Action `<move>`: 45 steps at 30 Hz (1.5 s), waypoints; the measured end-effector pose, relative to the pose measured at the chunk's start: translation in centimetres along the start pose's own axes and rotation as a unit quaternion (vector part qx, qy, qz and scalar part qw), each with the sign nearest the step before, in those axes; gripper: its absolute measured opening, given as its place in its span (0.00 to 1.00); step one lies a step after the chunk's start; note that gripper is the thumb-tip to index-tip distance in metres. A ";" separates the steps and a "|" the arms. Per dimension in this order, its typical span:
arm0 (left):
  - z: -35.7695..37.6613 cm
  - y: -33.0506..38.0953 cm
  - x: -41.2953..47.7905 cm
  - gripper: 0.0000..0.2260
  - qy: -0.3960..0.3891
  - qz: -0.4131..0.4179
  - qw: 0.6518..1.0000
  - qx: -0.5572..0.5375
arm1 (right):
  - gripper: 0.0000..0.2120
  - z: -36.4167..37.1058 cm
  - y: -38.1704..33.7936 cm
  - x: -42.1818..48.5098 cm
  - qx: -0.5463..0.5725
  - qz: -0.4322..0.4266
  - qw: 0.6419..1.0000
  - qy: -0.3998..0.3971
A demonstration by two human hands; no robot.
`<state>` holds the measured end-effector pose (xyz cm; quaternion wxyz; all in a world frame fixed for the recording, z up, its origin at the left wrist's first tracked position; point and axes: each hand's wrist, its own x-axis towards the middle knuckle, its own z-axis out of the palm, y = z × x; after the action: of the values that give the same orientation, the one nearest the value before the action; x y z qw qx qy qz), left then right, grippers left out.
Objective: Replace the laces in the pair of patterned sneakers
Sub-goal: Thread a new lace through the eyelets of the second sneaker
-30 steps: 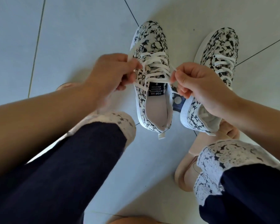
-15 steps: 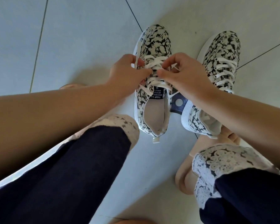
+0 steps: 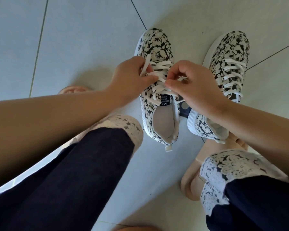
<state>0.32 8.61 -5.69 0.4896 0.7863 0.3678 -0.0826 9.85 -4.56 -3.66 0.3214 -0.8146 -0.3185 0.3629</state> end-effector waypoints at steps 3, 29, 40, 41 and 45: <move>-0.1 -0.1 0.2 0.06 -0.008 -0.020 1.000 -0.001 | 0.04 -0.2 0.1 0.1 0.050 0.031 0.998 0.002; -1.6 -1.5 -1.4 0.06 -0.093 -0.111 0.939 -0.311 | 0.02 -0.3 0.6 3.2 -0.129 -0.018 0.991 -0.038; -1.6 -2.0 -1.7 0.09 -0.045 -0.011 0.999 -0.008 | 0.10 -1.2 -0.1 3.0 0.066 0.047 0.990 -0.114; -1.5 -2.0 -1.6 0.08 -0.043 -0.007 0.999 0.017 | 0.10 -1.4 0.1 3.1 0.114 0.066 0.982 -0.137; -1.2 -2.0 -1.4 0.09 -0.056 -0.005 0.998 0.016 | 0.13 -1.5 0.8 3.5 0.281 0.140 0.936 -0.161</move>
<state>-2.32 9.38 -5.82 0.4961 0.7866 0.3419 -0.1349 13.17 -2.83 -4.83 0.4272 -0.6579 -0.1336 0.6057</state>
